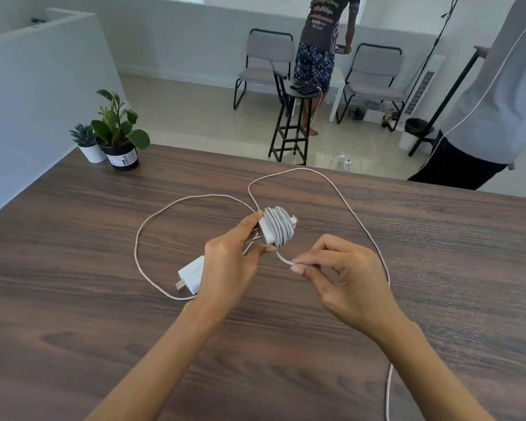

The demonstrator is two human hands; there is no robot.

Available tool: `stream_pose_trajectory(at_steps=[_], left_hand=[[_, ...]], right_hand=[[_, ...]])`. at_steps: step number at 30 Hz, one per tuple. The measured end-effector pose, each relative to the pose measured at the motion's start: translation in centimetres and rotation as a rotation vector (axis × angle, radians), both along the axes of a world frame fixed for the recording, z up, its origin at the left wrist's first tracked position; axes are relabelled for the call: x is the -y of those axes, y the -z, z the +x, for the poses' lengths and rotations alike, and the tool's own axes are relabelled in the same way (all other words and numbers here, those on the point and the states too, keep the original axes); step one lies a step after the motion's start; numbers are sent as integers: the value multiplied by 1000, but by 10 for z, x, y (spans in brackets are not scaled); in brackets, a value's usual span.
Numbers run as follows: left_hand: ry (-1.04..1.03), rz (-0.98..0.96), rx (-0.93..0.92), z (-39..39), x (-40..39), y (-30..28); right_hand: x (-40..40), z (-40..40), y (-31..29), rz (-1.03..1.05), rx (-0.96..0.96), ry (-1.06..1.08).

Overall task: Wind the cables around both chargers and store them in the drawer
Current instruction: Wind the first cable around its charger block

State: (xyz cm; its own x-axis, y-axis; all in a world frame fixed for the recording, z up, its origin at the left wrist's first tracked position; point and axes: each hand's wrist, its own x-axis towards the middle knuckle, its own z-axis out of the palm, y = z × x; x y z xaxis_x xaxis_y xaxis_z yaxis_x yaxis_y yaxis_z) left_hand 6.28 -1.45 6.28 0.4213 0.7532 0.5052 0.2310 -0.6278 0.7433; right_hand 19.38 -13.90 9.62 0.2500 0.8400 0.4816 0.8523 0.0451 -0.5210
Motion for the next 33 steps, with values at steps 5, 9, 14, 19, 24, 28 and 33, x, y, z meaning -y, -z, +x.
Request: stream_pose_trajectory(at_steps=[5,9,14,19,24,28,33], left_hand=[[61,5,-11,0,6,3],[142,-23,-26,-2,8,7],[240,28,-30,-4,16,9],[295,36,-19,-11,24,11],[329,29,52,-15,37,5],[338,-5,90,-16,42,-2],[314,-209,158,-16,39,-7]], right_hand=[[-6,8,-18,23,75,26],[-10,16,-25,71,107,0],[-18,23,-28,60,130,-28],[-24,35,-31,12,56,-29],[-30,41,-29,33,-189,-22],[-34,44,-15,78,-403,-55],[-33,41,3,39,-576,-35]])
